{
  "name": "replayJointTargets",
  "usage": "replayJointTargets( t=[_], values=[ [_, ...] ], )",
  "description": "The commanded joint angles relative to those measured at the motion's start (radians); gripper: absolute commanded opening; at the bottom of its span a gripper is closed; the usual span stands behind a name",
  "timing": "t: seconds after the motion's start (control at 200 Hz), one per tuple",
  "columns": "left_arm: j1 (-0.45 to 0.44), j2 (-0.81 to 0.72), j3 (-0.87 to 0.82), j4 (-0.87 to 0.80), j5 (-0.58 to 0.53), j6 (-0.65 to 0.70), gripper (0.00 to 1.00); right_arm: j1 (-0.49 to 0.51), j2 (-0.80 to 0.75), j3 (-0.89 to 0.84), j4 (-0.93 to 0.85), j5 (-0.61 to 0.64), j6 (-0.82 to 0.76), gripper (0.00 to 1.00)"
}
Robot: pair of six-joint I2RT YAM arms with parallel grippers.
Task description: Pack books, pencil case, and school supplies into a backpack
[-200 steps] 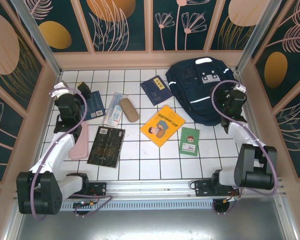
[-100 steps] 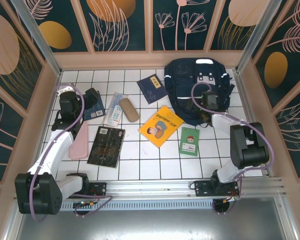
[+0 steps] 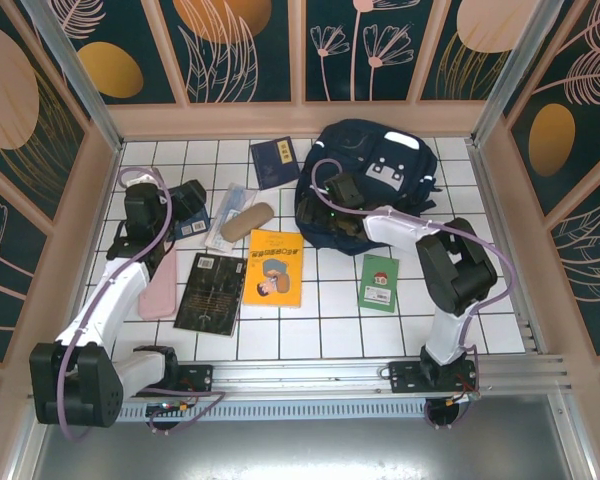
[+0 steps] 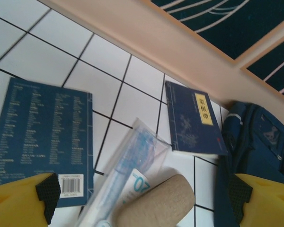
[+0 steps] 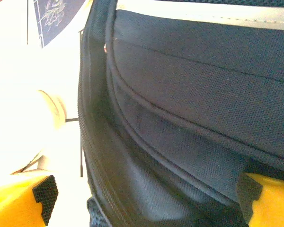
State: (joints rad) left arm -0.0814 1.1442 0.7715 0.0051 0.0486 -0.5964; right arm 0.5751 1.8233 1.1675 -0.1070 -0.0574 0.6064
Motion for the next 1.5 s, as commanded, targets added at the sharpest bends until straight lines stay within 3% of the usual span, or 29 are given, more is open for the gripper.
replayJointTargets(
  t=[0.0,0.055,0.42,0.74,0.891,0.986,1.126,1.416,1.496],
  values=[
    [-0.041,0.011,0.021,-0.02,0.015,-0.015,0.93,-0.02,-0.055,0.045,-0.134,0.047,-0.062,0.99],
    [-0.068,0.016,0.02,-0.019,0.01,-0.025,0.93,-0.022,-0.089,0.043,-0.163,0.084,-0.103,0.99],
    [-0.301,0.185,0.083,0.02,0.009,-0.121,0.87,-0.325,-0.159,-0.025,-0.182,0.12,-0.263,0.95],
    [-0.514,0.505,0.279,0.016,0.049,-0.2,0.76,-0.48,-0.14,-0.013,-0.203,0.217,-0.262,0.87],
    [-0.574,0.679,0.404,-0.015,0.072,-0.206,0.75,-0.529,-0.129,-0.019,-0.219,0.254,-0.241,0.85],
    [-0.591,0.763,0.465,-0.035,0.081,-0.209,0.72,-0.549,-0.112,-0.036,-0.211,0.212,-0.237,0.84],
    [-0.593,0.87,0.549,-0.088,0.093,-0.182,0.6,-0.552,-0.09,-0.068,-0.186,0.134,-0.229,0.67],
    [-0.585,0.946,0.683,-0.22,-0.04,-0.104,0.3,-0.532,-0.107,-0.148,-0.174,0.017,-0.186,0.24],
    [-0.567,0.948,0.703,-0.242,-0.075,-0.09,0.2,-0.514,-0.134,-0.178,-0.174,0.008,-0.164,0.2]
  ],
)
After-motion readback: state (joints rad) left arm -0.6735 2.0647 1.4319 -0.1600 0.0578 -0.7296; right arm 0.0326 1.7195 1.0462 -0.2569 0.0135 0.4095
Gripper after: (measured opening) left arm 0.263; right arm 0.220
